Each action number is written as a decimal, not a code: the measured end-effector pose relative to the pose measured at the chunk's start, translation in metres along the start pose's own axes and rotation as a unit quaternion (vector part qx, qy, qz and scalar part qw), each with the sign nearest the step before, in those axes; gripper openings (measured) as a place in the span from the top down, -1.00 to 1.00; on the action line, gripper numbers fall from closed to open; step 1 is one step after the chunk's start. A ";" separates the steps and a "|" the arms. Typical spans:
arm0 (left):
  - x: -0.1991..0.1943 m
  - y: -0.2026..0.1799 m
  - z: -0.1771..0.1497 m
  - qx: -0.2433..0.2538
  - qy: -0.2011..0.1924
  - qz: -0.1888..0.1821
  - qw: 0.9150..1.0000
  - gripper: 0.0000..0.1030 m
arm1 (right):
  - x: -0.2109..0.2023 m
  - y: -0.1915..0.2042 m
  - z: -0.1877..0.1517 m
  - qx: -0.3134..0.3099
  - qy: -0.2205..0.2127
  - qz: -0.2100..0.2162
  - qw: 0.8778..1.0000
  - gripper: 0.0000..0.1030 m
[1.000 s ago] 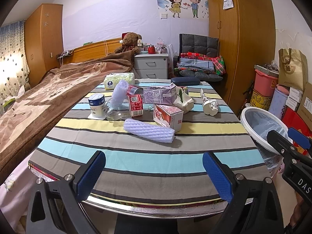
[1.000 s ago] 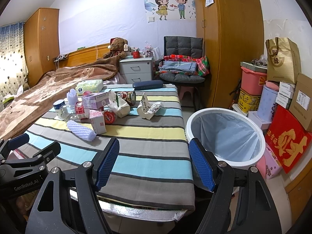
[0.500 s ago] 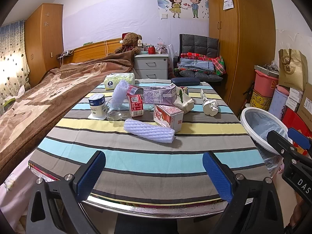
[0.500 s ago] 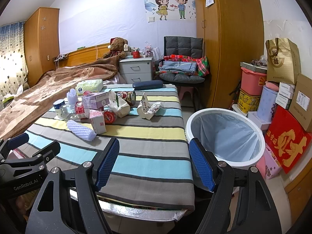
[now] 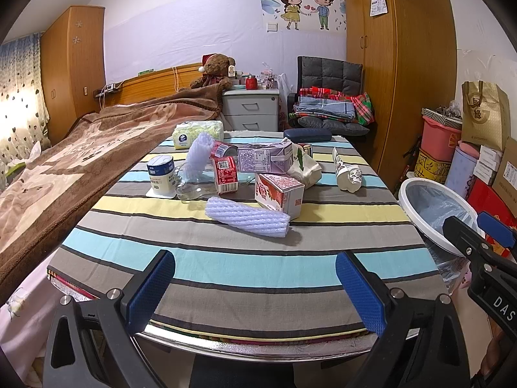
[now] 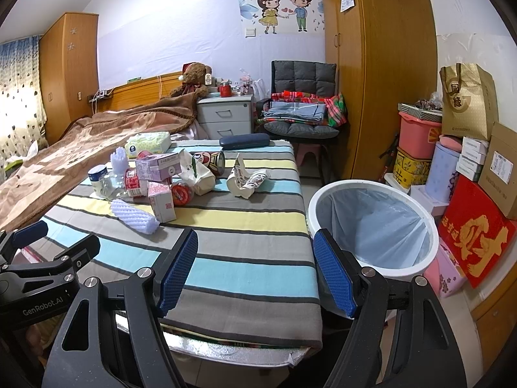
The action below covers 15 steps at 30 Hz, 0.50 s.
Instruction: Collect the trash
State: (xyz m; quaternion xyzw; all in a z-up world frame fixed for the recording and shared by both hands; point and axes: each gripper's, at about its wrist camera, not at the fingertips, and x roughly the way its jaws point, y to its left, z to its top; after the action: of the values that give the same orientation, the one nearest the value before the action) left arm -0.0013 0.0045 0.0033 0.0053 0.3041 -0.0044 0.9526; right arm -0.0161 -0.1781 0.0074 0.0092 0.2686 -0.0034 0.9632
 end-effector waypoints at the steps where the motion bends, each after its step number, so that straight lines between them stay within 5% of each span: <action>1: 0.000 0.000 0.000 0.000 0.000 0.000 1.000 -0.97 | 0.000 0.000 0.000 0.000 0.000 0.000 1.000 -0.47; 15: 0.001 0.001 0.000 0.000 0.002 -0.001 1.000 -0.97 | 0.002 0.003 0.000 -0.004 0.000 -0.001 1.000 -0.47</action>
State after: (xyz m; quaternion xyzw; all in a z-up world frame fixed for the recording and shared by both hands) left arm -0.0008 0.0052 0.0025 0.0049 0.3064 -0.0051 0.9519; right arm -0.0144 -0.1753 0.0062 0.0051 0.2688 -0.0027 0.9632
